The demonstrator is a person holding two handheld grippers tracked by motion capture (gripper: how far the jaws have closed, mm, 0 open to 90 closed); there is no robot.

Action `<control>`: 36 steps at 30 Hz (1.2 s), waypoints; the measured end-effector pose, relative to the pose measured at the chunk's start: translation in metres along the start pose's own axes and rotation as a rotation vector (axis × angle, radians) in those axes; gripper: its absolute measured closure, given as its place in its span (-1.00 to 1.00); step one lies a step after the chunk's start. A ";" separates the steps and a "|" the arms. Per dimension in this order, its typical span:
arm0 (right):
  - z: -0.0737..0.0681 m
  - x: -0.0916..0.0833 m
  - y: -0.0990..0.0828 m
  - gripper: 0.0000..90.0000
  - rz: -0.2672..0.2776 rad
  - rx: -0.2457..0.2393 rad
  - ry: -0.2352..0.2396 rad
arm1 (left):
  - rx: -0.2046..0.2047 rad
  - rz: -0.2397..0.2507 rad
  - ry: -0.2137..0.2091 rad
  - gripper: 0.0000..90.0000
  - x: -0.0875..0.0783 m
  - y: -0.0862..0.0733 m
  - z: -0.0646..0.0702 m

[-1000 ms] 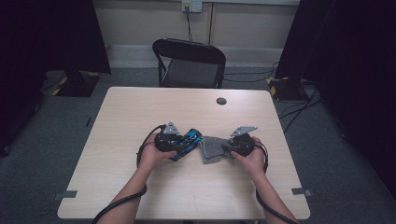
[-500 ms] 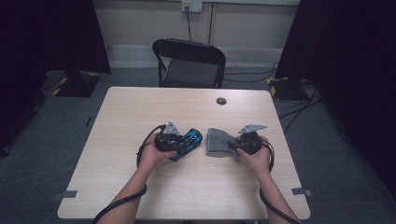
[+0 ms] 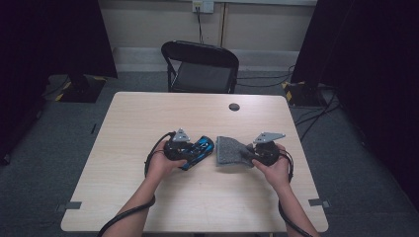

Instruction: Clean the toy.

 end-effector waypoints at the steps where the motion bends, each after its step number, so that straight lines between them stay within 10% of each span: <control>1: -0.001 -0.001 0.000 0.64 0.001 -0.004 0.005 | -0.001 0.000 -0.001 0.09 0.000 0.000 0.000; 36: -0.081 0.026 0.002 0.64 -0.092 -0.239 0.315 | 0.001 -0.018 -0.003 0.09 0.000 0.002 0.000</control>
Point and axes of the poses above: each handheld gripper's, and its own axes: x roughly forward along the jaws, y roughly out of its top, z roughly to its right, the point moved 3 cm from there along x, roughly forward along the jaws
